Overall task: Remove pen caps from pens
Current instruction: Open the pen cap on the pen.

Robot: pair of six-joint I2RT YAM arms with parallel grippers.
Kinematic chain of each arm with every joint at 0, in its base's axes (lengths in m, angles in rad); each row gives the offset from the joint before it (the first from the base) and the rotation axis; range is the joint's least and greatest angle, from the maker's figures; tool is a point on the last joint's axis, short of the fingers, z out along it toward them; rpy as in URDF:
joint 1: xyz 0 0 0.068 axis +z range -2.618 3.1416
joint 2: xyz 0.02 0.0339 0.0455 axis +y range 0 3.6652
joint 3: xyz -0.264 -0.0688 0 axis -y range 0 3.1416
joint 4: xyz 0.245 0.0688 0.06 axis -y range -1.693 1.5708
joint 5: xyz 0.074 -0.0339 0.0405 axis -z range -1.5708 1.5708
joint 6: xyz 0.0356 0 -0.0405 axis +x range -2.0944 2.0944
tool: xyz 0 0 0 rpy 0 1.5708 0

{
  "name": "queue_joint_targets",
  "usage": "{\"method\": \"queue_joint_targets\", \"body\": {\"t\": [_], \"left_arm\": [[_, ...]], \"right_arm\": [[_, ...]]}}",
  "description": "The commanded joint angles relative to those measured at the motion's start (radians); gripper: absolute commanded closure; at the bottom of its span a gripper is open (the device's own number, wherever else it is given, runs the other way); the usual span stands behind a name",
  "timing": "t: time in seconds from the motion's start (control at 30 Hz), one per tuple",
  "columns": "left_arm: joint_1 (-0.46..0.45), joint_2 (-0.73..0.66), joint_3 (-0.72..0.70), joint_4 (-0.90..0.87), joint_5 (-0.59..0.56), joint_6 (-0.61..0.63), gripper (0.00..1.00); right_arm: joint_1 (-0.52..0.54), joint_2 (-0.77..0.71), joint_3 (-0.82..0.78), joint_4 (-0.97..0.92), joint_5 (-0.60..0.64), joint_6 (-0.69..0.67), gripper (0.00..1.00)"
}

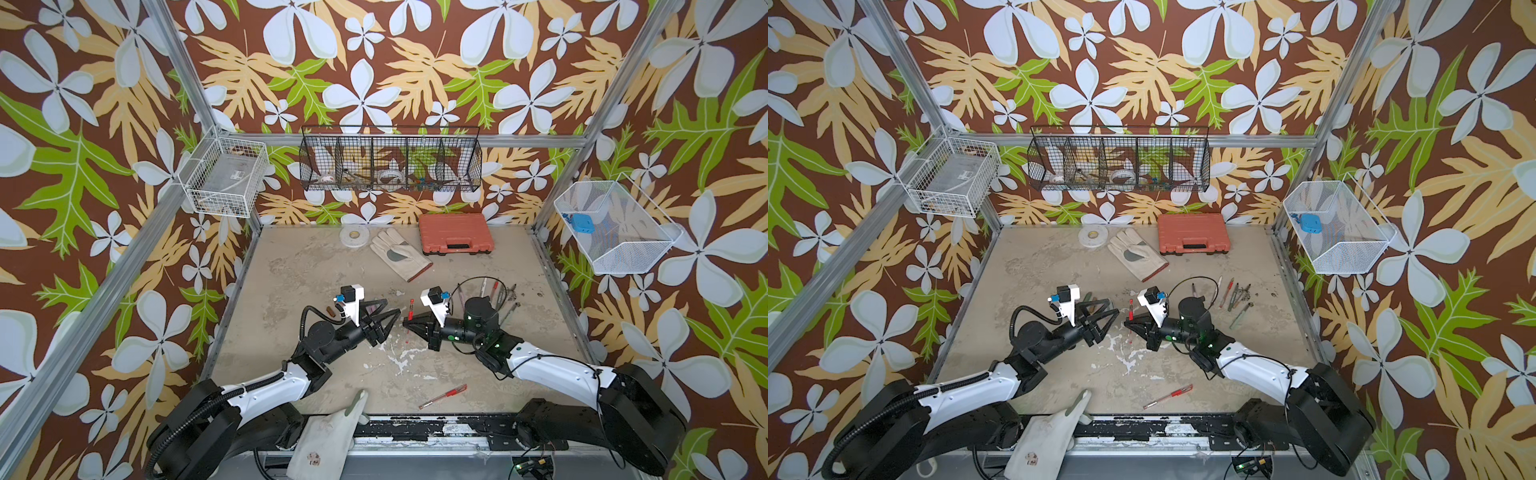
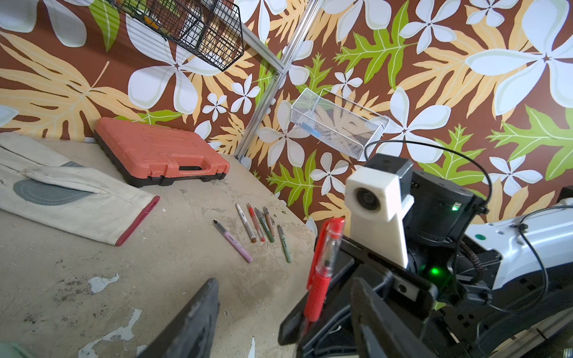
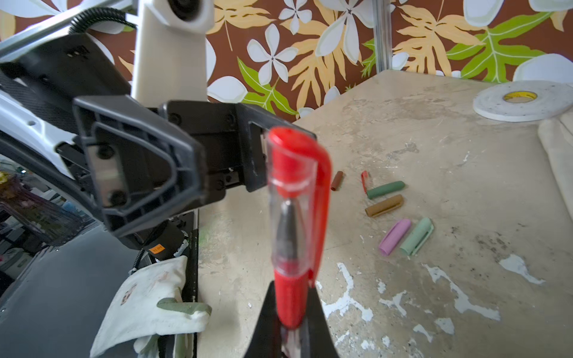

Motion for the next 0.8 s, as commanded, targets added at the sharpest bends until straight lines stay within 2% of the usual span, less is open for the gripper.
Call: {"method": "queue_joint_targets", "body": {"t": [0.0,0.1,0.23,0.33,0.57,0.77], "left_arm": [[0.002,-0.005,0.003,0.035,-0.003,-0.009,0.32],[0.002,0.007,0.007,0.049,0.028,-0.013,0.35],[0.002,0.041,0.012,0.103,0.104,-0.018,0.44],[0.002,0.064,0.017,0.129,0.139,-0.025,0.45],[0.002,0.103,0.034,0.115,0.154,0.001,0.46],[0.002,0.12,0.043,0.11,0.159,-0.008,0.58]], "right_arm": [[0.012,0.016,0.016,-0.007,-0.004,-0.044,1.0],[0.03,0.027,0.031,-0.035,0.002,-0.067,1.0],[0.043,0.038,0.044,-0.055,0.007,-0.083,1.0],[0.046,0.049,0.05,-0.06,0.002,-0.079,1.0],[0.06,0.079,0.074,-0.089,-0.007,-0.092,1.0],[0.073,0.103,0.091,-0.104,-0.008,-0.103,1.0]]}}
